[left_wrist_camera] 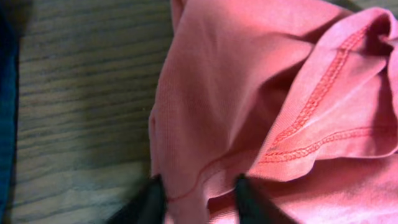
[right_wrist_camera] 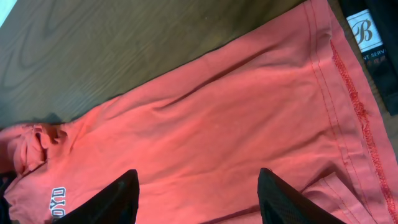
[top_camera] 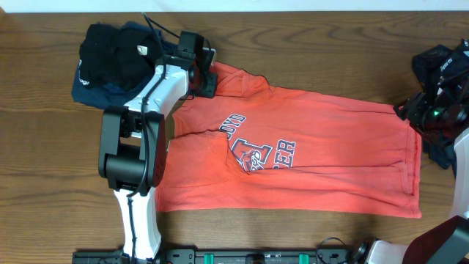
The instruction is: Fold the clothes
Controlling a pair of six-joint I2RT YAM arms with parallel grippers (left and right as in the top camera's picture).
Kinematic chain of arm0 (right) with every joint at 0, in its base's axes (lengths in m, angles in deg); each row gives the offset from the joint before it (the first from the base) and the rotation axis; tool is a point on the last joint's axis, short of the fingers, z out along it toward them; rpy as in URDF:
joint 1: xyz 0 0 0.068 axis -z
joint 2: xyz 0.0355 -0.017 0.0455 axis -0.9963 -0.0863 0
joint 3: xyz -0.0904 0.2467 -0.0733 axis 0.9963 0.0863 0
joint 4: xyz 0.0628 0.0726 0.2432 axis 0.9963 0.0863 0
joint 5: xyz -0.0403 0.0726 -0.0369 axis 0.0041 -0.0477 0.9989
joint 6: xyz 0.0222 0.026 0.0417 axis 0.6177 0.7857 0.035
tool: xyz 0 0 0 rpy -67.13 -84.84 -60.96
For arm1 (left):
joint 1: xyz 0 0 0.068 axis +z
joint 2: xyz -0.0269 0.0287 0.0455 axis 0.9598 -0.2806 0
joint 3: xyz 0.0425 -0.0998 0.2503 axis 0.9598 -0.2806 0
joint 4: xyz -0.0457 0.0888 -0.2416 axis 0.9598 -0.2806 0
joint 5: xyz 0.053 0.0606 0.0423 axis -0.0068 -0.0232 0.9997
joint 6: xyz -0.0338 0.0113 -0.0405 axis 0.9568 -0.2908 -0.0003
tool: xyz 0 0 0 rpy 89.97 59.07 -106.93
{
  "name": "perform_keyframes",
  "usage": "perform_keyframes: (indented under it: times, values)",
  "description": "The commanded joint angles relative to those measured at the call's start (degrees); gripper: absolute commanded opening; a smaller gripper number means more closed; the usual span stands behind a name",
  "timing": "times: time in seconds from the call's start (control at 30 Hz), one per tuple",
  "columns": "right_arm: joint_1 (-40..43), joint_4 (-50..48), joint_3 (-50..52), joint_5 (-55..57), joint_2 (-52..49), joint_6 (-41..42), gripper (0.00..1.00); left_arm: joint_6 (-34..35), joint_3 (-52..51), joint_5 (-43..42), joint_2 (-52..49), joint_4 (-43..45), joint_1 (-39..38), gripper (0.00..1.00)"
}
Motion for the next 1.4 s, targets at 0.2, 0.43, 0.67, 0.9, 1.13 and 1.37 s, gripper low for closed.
perform_keyframes:
  times: [0.2,0.43,0.67,0.9,1.13,1.37]
  values:
    - [-0.3,-0.4,-0.3,1.2,0.5,-0.7,0.61,0.0,3.3,-3.3,2.8,-2.9,0.0,0.06]
    - [-0.3,-3.0,-0.3,9.0,-1.2,-0.7,0.62,0.0,4.5,-0.4,11.3,-3.1,0.8,0.06]
    - [-0.2,-12.2,-0.3,9.1,-7.7,0.6,0.59,0.0,4.5,1.9,15.5,-4.0,1.1,0.06]
    - [-0.2,-16.9,-0.3,8.0,-13.9,1.0,0.57,-0.6,4.5,2.3,15.6,-6.0,1.1,0.06]
    - [-0.2,-14.1,-0.3,8.0,-14.4,1.0,0.6,-0.7,4.5,3.7,15.5,-6.0,1.1,0.08]
    - [-0.2,-4.8,-0.3,8.0,-14.4,1.0,0.64,-1.2,4.5,8.5,15.5,-5.9,1.1,0.77]
